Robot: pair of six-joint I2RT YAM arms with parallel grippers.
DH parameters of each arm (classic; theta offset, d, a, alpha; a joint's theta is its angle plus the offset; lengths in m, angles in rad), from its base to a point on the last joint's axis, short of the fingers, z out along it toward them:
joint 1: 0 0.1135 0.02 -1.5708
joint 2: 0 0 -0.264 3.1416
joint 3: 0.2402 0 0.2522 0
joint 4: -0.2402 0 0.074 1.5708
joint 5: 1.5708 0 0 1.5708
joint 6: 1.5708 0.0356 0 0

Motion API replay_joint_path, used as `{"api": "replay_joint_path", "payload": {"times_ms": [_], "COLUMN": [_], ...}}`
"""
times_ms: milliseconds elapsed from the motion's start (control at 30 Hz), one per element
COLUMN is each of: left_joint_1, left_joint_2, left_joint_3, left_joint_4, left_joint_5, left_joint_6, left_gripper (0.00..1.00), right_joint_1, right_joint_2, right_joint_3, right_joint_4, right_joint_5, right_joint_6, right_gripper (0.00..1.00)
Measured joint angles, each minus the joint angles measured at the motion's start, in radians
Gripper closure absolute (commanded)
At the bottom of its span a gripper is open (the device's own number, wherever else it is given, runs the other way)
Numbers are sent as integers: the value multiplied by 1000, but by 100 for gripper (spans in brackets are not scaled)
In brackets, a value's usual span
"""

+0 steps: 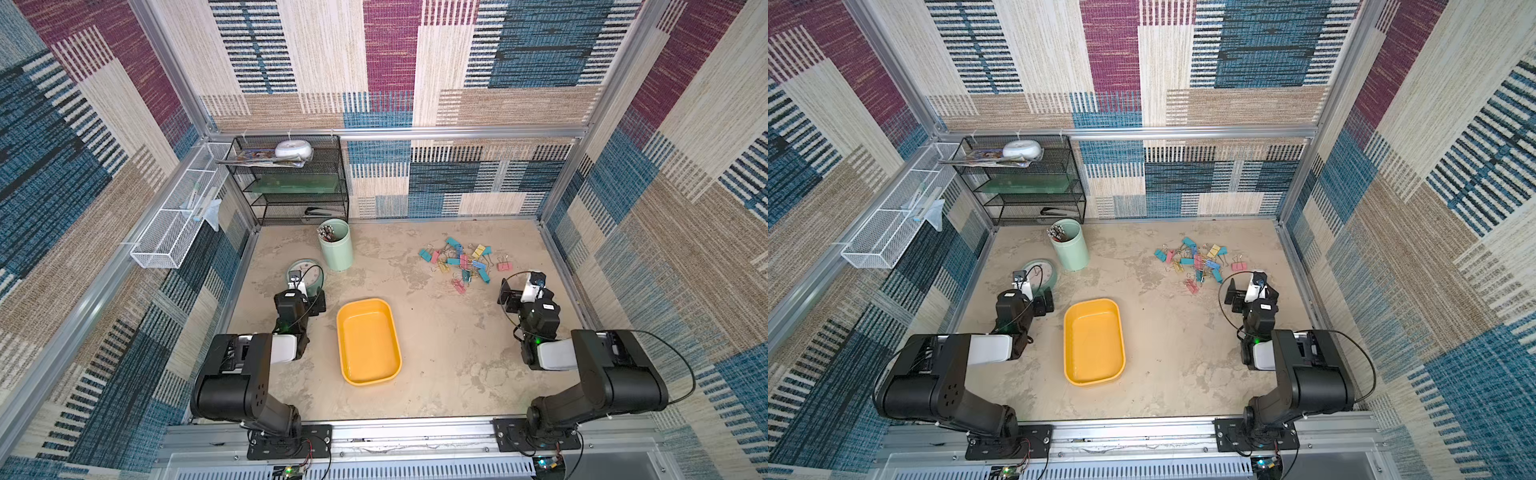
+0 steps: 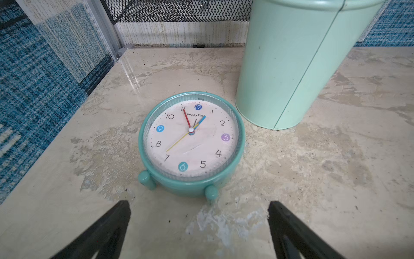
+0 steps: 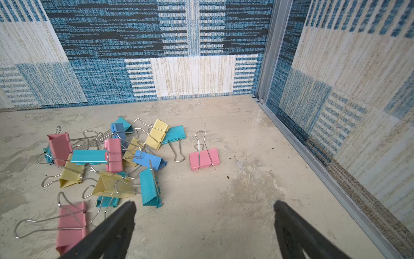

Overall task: Put the binder clips in the storage box
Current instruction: Pick up the storage box at the center of the board.

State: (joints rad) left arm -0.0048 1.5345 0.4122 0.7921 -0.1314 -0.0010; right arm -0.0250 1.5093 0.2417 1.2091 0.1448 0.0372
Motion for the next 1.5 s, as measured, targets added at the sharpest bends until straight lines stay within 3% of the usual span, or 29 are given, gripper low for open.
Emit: {"api": "replay_joint_path", "payload": {"times_ms": [633,767,867,933,1000,1100,1267,1367,1500], "left_joint_1": [0,-20,-46,-100,-198,-351,-402,-403,-390], "left_joint_2": [-13,-281,-679,-835,-902,-853,-615,-526,-562], "left_joint_3": [-19,-93,-28,26,110,325,702,748,649], "left_joint_4": [20,-76,-302,-411,-578,-841,-1250,-1405,-1466], "left_joint_5": [2,-9,-58,-97,-97,-68,35,82,109], "left_joint_6": [1,-8,-154,-271,-343,-375,-275,-177,-92], "left_gripper": [0,1,2,2,1,0,0,0,0], "right_joint_1": [2,6,10,35,95,251,509,605,698], "right_joint_2": [-40,-341,-473,-482,-435,-284,50,244,465], "right_joint_3": [-4,134,275,341,422,606,934,1111,1323], "right_joint_4": [-24,-304,-461,-536,-634,-831,-1118,-1276,-1434], "right_joint_5": [-16,-50,-158,-270,-363,-470,-547,-536,-512], "right_joint_6": [-3,40,105,154,179,149,-29,-168,-360], "right_gripper": [0,2,5,6,7,7,15,18,18]}}
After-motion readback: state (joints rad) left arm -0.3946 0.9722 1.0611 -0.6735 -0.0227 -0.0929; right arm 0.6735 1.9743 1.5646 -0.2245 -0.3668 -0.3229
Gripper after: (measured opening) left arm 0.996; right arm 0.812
